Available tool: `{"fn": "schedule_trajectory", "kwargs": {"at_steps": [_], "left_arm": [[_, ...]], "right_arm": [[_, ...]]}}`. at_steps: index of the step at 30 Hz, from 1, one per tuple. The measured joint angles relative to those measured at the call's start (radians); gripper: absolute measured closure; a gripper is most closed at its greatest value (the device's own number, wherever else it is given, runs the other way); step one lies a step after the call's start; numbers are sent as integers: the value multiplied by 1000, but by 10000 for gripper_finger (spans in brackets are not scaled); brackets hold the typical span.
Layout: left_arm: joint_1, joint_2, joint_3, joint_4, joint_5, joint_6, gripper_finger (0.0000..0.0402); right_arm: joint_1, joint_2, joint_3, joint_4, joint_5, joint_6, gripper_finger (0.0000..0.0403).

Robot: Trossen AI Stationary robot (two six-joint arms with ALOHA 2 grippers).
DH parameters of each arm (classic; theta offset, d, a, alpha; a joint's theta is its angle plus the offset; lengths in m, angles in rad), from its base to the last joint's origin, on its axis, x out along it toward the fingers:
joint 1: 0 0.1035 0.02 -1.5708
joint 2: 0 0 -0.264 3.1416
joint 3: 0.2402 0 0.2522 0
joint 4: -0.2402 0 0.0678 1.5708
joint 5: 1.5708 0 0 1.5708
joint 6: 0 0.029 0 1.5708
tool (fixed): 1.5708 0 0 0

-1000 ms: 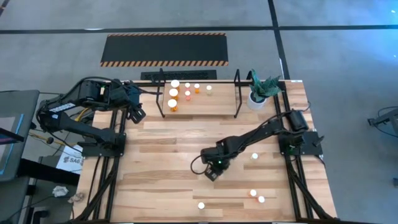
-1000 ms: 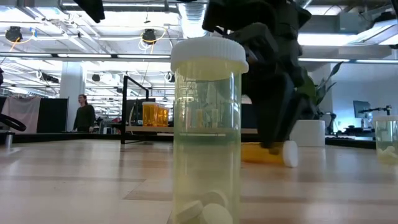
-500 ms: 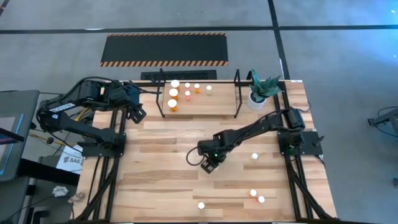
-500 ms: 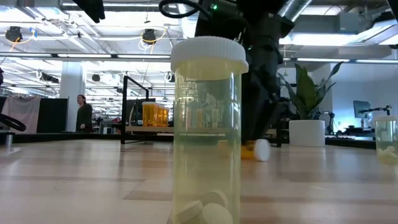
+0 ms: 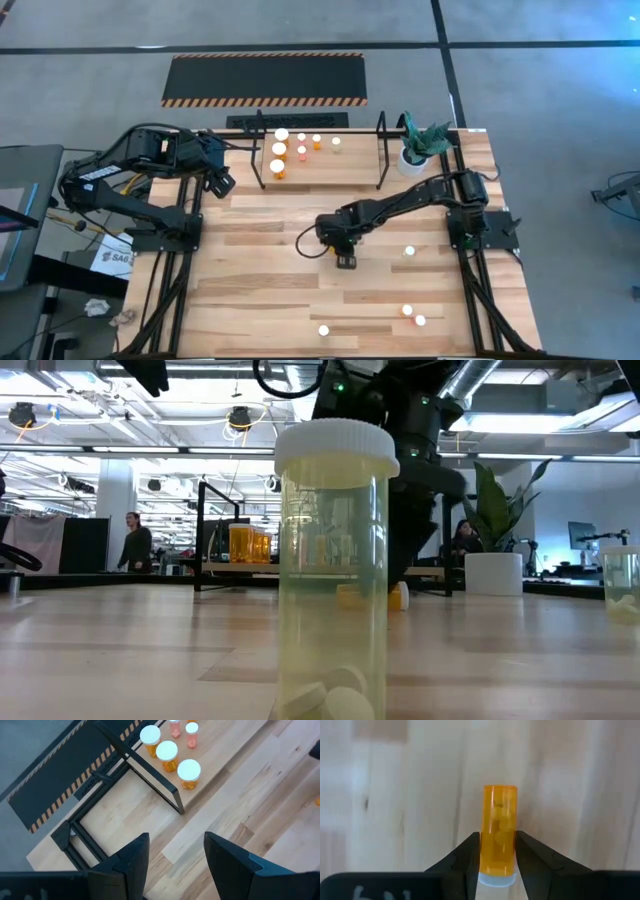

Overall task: Pick and place medicine bottles onto shelf by color
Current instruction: Put the top small orange pill bottle on the shelf aligned with the other small orange pill bottle

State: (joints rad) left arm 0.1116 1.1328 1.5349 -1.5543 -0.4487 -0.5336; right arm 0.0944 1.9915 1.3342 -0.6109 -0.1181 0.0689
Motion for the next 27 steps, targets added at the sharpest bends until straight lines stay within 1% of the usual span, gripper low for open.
{"fn": "schedule_trajectory", "kwargs": {"at_steps": [6, 10, 13, 16, 22, 25, 27], "left_arm": [[0, 0, 0, 0, 36, -15, 223], [0, 0, 0, 0, 45, -39, 223], [0, 0, 0, 0, 45, -60, 223], [0, 0, 0, 0, 45, -82, 223], [0, 0, 0, 0, 45, -115, 223], [0, 0, 0, 0, 45, -119, 223], [0, 0, 0, 0, 45, -126, 223]], "right_arm": [[16, 0, 0, 7, 1, -403, 270], [29, 0, 0, 13, 85, -663, 282], [42, 0, 0, 13, 165, -798, 284], [57, 0, 0, 11, 201, -823, 280], [80, -12, 9, 9, 203, -780, 251], [89, -16, 49, -40, 202, -720, 230], [89, -20, 80, -40, 201, -682, 216]]}}
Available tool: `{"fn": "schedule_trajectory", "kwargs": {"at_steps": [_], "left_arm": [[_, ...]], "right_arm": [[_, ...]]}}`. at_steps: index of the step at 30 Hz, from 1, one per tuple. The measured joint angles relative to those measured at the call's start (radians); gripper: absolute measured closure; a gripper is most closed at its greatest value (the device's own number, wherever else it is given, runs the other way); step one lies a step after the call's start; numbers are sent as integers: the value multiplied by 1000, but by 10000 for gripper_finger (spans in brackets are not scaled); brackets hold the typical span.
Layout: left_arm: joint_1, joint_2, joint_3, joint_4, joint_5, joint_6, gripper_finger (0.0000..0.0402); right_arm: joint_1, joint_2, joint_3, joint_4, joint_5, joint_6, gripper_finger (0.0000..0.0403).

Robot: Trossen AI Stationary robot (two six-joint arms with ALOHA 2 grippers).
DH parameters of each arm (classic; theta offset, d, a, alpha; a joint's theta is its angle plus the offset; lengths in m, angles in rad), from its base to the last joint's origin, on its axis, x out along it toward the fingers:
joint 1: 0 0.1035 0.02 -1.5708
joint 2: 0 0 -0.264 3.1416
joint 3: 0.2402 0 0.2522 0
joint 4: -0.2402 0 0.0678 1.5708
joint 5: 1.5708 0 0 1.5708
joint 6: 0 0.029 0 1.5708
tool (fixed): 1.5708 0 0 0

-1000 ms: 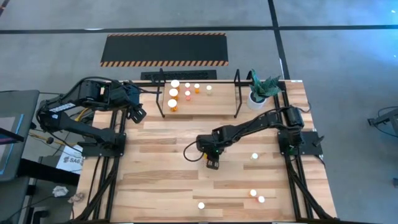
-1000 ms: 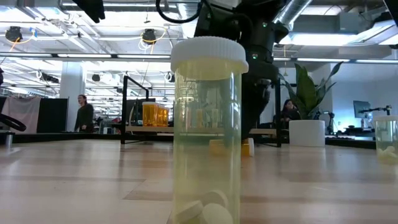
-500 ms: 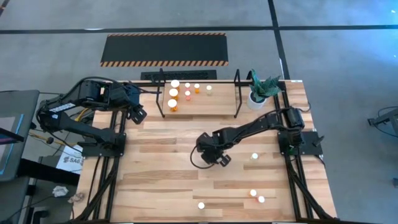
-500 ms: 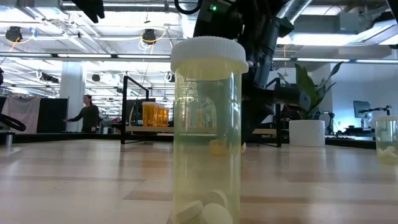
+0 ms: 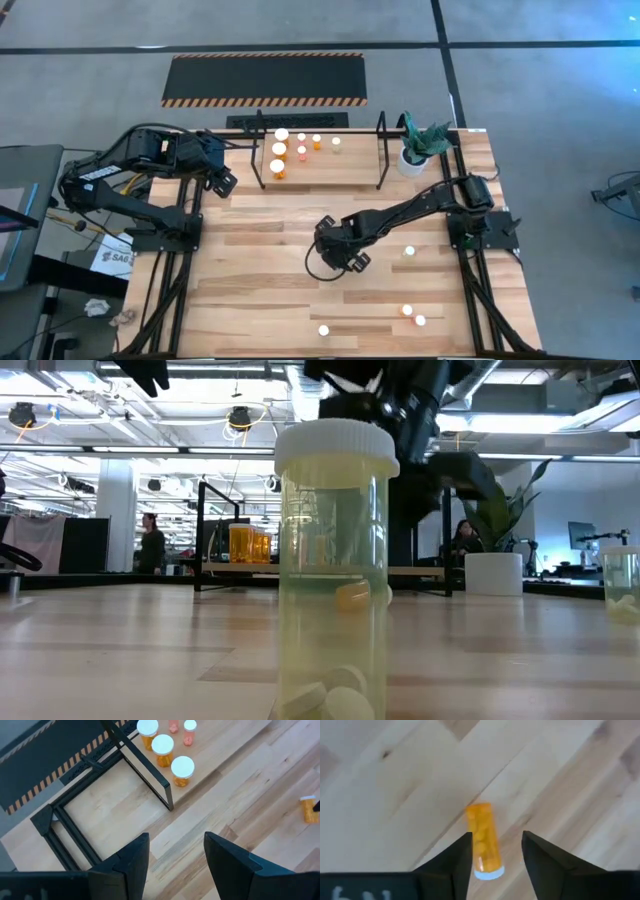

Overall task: Pick and place medicine bottles onto shelf by color
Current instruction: Put the top small orange pill bottle on the shelf aligned with the other small orange pill bottle

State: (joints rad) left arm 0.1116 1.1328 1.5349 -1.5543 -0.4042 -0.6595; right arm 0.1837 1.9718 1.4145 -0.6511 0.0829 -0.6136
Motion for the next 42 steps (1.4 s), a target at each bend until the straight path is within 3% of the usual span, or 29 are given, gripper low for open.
{"fn": "schedule_trajectory", "kwargs": {"at_steps": [3, 5, 9, 14, 20, 24, 28, 33, 42], "left_arm": [[0, 0, 0, 0, 0, -12, 223], [0, 0, 0, 0, 0, -17, 223], [0, 0, 0, 0, -1, -2, 223], [0, 0, 0, 0, -5, 29, 223], [0, 0, 0, 0, -39, 130, 223], [0, 0, 0, -4, -80, 192, 223], [0, 0, 0, -6, -88, 252, 223], [0, 0, 0, -6, -99, 309, 223], [0, 0, 0, -8, -102, 376, 223]], "right_arm": [[0, 0, 52, -28, 3, 70, 196], [0, 0, 100, -66, 28, 203, 187], [-8, 0, 196, -267, 24, 763, 183], [-2, 1, 218, -398, -85, 1579, 199], [67, 22, 207, -260, -25, 2175, 215], [68, 35, 209, -295, 66, 2499, 222], [70, 77, 207, -358, 93, 2720, 225], [71, 109, 207, -354, 79, 2843, 225], [64, 128, 206, -324, 103, 2895, 227]]}}
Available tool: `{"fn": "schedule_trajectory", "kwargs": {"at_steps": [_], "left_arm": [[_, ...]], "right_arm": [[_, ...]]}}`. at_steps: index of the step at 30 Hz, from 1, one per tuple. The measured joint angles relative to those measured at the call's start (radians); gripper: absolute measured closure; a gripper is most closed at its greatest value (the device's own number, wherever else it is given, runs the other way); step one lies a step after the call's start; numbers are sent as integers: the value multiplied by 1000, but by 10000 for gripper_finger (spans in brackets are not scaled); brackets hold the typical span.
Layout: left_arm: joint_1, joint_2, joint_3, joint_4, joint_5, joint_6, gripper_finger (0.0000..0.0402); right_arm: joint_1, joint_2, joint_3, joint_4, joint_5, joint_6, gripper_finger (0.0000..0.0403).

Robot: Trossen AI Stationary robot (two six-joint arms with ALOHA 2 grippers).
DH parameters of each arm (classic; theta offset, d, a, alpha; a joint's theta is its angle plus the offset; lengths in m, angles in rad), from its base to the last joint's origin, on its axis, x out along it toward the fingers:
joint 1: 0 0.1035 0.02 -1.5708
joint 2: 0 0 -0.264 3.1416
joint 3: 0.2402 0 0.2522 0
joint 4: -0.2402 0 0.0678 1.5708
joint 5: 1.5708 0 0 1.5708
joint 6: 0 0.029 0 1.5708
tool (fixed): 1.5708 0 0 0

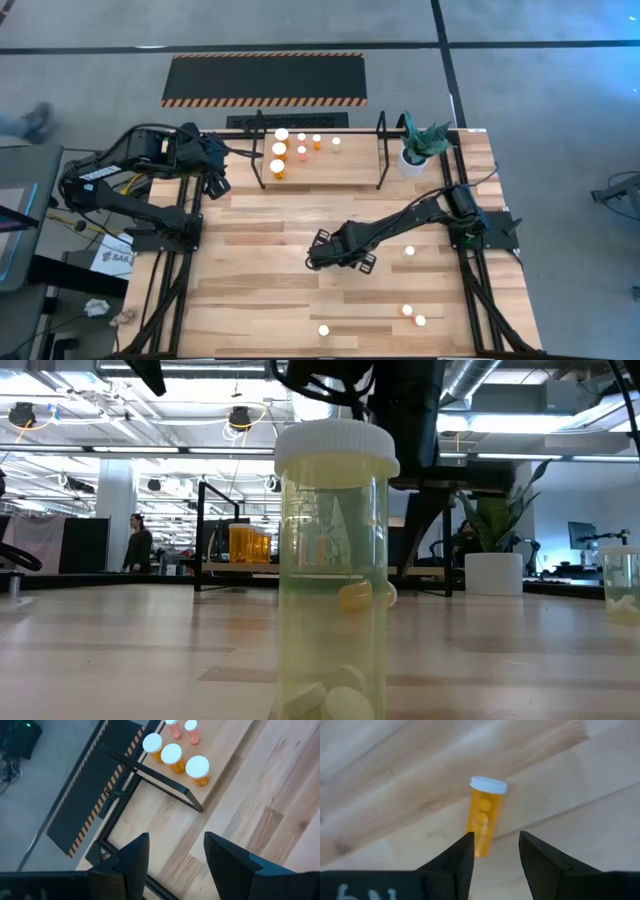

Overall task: Pick and place medicine bottles onto shelf by color
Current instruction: Put the top small orange pill bottle on the shelf aligned with the other small orange pill bottle

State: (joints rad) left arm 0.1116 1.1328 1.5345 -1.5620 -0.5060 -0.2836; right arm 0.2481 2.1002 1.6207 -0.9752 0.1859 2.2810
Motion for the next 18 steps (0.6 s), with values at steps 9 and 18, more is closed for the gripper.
{"fn": "schedule_trajectory", "kwargs": {"at_steps": [9, 18], "left_arm": [[0, 0, 0, -1, 0, 37, 223], [0, 0, 0, -9, 0, 47, 223]], "right_arm": [[-43, 0, -20, 13, 33, 0, 235], [-27, 0, -38, 3, 29, 32, 246]]}}
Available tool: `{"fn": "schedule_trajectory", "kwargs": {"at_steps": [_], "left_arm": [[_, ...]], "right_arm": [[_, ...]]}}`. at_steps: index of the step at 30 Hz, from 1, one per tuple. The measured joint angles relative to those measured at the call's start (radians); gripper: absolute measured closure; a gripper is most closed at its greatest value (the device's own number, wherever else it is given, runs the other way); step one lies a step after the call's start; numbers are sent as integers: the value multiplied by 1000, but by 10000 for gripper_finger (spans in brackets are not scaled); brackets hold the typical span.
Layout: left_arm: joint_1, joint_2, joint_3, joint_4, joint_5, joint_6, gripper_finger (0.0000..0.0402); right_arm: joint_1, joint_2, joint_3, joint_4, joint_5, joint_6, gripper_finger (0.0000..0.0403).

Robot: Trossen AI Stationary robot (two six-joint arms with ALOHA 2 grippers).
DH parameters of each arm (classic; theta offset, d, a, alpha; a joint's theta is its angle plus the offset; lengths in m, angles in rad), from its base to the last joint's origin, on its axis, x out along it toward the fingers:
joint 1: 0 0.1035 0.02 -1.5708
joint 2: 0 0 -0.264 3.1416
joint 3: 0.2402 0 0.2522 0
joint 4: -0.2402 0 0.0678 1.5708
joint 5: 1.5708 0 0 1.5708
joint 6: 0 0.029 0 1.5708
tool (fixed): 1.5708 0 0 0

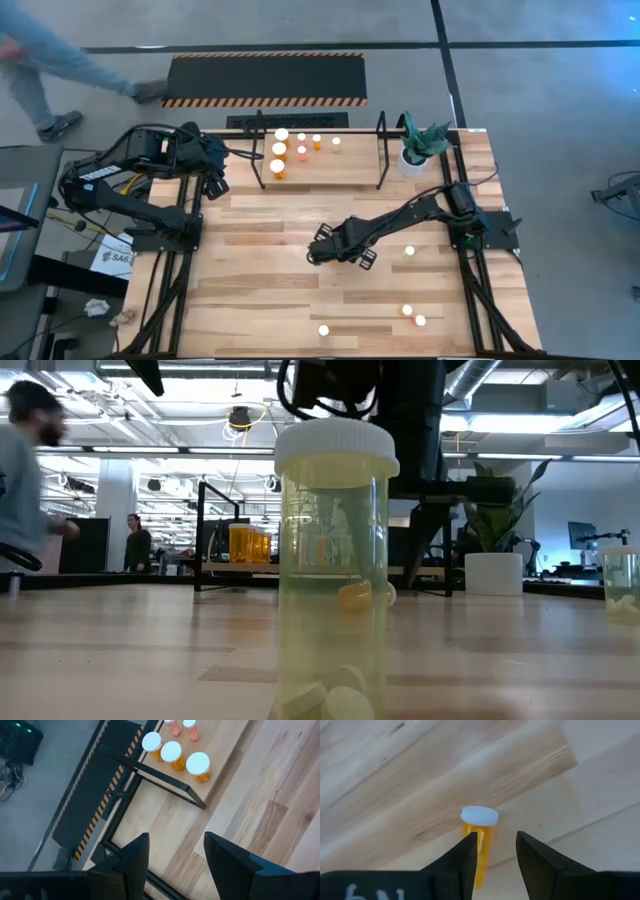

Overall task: Pick and place medicine bottles onto shelf by color
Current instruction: Put the top small orange pill bottle on the shelf aligned with the other small orange pill bottle

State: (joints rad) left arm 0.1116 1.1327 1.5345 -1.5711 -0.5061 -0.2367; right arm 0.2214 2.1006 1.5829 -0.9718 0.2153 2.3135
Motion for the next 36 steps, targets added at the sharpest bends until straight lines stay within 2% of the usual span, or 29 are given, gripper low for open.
{"fn": "schedule_trajectory", "kwargs": {"at_steps": [15, 23, 27, 31, 36], "left_arm": [[0, 0, 0, 0, 1, 7, 223], [0, 0, 0, 0, 1, 7, 223], [0, 0, 0, 0, 0, 6, 223], [0, 0, 0, 0, -5, 6, 223], [0, 0, 0, 0, -5, 5, 223]], "right_arm": [[-3, 91, 11, 86, -4, 7, 252], [-3, 89, 31, 42, 39, -56, 289], [-2, 92, 46, 26, 54, -99, 294], [-4, 97, 92, 30, 136, -166, 289], [-7, 96, 192, -14, 310, -286, 288]]}}
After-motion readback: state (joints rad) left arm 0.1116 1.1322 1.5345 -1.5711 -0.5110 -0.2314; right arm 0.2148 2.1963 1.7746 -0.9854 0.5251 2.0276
